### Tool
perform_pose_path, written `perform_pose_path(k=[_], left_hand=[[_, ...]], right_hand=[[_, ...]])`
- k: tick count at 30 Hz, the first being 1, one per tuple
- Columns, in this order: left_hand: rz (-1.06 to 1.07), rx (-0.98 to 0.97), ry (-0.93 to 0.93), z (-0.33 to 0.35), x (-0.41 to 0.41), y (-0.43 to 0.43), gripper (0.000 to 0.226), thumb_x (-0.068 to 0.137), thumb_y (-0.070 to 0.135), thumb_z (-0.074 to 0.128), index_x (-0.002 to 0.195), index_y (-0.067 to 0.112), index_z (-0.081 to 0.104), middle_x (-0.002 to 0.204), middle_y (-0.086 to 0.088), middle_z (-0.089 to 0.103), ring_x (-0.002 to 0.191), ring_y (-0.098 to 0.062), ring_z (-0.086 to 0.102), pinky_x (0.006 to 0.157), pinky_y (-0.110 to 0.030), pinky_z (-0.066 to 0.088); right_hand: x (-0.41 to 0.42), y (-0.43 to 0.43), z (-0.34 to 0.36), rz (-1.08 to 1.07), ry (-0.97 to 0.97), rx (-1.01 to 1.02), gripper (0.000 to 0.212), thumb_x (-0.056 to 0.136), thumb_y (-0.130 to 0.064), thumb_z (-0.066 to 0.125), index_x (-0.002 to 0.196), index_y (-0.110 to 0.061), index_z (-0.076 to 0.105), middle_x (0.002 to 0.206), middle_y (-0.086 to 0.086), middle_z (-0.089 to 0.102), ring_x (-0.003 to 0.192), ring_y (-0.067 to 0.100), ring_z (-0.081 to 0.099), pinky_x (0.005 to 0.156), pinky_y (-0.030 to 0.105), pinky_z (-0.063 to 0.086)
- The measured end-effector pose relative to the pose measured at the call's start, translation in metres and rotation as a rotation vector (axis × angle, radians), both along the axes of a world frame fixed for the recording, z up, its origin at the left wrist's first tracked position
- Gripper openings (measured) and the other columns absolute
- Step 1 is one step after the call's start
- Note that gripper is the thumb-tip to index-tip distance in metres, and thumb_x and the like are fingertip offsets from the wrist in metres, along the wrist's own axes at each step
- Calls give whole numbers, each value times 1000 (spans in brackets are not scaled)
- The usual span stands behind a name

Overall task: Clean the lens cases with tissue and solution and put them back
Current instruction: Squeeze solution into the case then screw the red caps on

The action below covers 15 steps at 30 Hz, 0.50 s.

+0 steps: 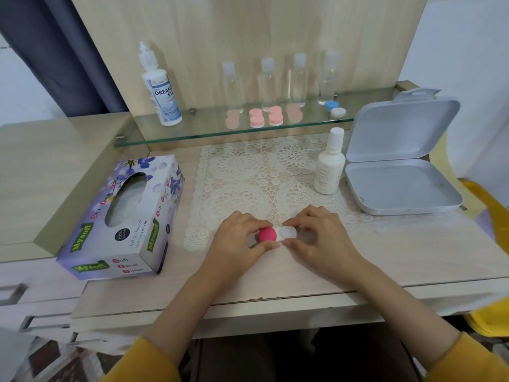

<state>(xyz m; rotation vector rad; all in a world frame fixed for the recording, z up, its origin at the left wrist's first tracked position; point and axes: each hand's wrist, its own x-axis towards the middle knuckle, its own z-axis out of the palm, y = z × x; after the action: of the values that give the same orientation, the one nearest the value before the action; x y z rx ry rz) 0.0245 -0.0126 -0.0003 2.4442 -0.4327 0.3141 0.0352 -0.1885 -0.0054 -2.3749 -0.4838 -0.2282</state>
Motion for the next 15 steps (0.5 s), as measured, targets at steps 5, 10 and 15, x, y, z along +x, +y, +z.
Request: perform_pose_path(k=[5, 10, 15], left_hand=[[-134, -5, 76, 4, 1, 3, 31, 80, 17, 61, 111, 18, 67, 106, 12, 64, 95, -10, 52, 87, -13, 34], [-15, -6, 80, 1, 1, -1, 49, 68, 40, 77, 111, 20, 63, 101, 13, 56, 95, -5, 49, 86, -8, 32], [94, -60, 36, 1, -2, -8, 30, 69, 32, 77, 88, 13, 65, 82, 11, 50, 74, 2, 47, 73, -5, 35]], right_hand=[[1, 0, -1, 5, -5, 18, 17, 74, -30, 73, 90, -25, 71, 86, -11, 57, 85, 13, 49, 79, 28, 28], [0, 0, 0, 3, 8, 10, 24, 71, -38, 64, 91, -25, 70, 84, -13, 54, 84, 10, 47, 78, 21, 26], [0, -1, 0, 6, 12, 15, 18, 74, -32, 71, 91, -25, 70, 84, -13, 54, 84, 10, 46, 79, 24, 27]])
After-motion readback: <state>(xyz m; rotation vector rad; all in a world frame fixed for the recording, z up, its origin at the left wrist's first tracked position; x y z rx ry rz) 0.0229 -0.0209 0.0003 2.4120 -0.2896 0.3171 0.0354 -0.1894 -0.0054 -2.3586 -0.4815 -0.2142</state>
